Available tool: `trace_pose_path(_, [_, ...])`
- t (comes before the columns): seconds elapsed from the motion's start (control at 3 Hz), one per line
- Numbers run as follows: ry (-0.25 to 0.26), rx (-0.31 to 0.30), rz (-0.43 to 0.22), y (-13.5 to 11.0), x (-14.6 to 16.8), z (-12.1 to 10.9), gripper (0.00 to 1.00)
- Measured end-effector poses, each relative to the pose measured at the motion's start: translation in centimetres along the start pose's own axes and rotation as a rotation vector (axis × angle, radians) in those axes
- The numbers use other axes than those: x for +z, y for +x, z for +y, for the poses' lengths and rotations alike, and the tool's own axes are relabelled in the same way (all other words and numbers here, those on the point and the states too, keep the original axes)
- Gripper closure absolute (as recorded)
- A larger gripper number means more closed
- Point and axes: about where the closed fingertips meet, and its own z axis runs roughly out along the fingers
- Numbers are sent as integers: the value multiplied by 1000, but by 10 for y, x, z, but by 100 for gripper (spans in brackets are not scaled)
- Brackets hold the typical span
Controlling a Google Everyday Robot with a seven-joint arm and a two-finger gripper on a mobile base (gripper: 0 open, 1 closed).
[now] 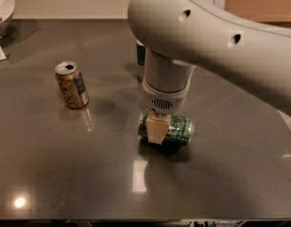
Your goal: Pick green can
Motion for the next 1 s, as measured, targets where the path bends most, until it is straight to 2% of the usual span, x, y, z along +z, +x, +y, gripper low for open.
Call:
trace_pose_path(0.33, [29,-6,-33,6,-26,-10,100])
trace_pose_path(1.0, [79,-38,-91,15,-76,-28,100])
